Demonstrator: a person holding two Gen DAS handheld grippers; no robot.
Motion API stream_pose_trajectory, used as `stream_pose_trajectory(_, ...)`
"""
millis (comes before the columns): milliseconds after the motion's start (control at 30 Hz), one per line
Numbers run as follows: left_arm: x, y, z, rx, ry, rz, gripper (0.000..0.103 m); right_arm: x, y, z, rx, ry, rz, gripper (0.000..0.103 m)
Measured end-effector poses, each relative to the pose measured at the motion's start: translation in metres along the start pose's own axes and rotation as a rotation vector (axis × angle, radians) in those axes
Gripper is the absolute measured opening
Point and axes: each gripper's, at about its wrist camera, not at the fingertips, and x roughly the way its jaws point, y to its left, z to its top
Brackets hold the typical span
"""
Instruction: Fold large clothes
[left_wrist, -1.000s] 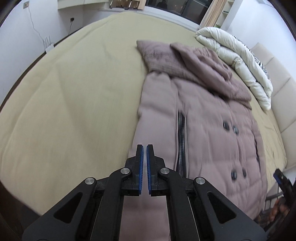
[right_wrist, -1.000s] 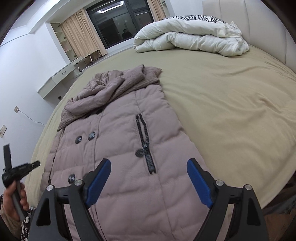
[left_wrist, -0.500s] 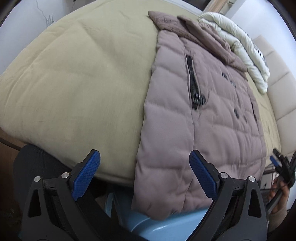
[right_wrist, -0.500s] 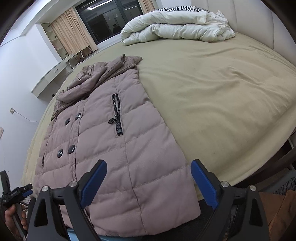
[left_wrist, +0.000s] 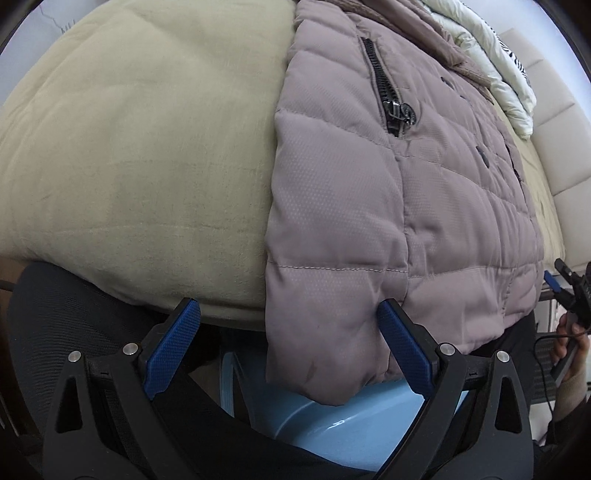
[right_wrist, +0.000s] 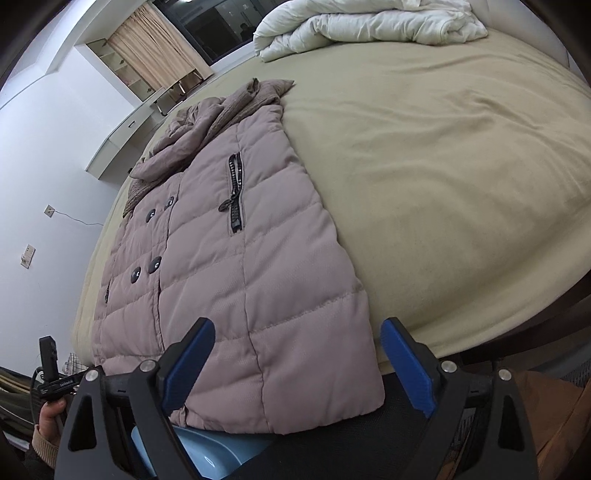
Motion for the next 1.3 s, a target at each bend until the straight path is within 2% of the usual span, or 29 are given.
stream_pose_trajectory(100,0.005,0.006,-0.002,-0.013,0.025,-0.034,0.096,0.005,-0.008,-0.001,0.024,0.027,0.028,0.09)
stream_pose_trajectory(267,0.015,0.002,0.001,0.013,0.056,-0.085,0.086,0.006,-0.021,-0.002,0.062,0.057,0.092,0.086)
stream_pose_trajectory(433,0.022,-0.006,0.003,0.018,0.058,-0.103,0.085,0.007,-0.028,-0.001,0.069,0.085,0.133,0.084)
stream_pose_trajectory(500,0.022,-0.008,0.003,0.022,0.057,-0.111,0.08,0.008,-0.03,0.0,0.064,0.098,0.15,0.084)
stream_pose_trajectory(600,0.022,-0.013,0.002,0.036,0.07,-0.145,0.055,0.011,-0.032,0.0,0.065,0.122,0.164,0.084)
stream_pose_trajectory(633,0.024,-0.014,0.001,0.036,0.085,-0.17,0.043,0.012,-0.034,0.0,0.068,0.13,0.164,0.083)
stream_pose_trajectory(867,0.03,-0.008,0.004,0.003,0.098,-0.201,0.043,0.009,-0.049,0.001,0.105,0.15,0.208,0.08)
stream_pose_trajectory(1033,0.031,-0.017,0.001,0.004,0.105,-0.168,0.042,0.022,-0.06,-0.002,0.122,0.226,0.2,0.073)
stream_pose_trajectory(1067,0.03,-0.016,0.002,0.007,0.106,-0.159,0.038,0.024,-0.059,-0.003,0.119,0.236,0.2,0.071)
stream_pose_trajectory(1200,0.024,-0.024,0.003,0.03,0.104,-0.107,0.03,0.031,-0.052,-0.008,0.089,0.267,0.201,0.06)
stream_pose_trajectory(1300,0.02,-0.029,0.002,0.045,0.093,-0.074,0.021,0.032,-0.051,-0.01,0.082,0.266,0.209,0.047)
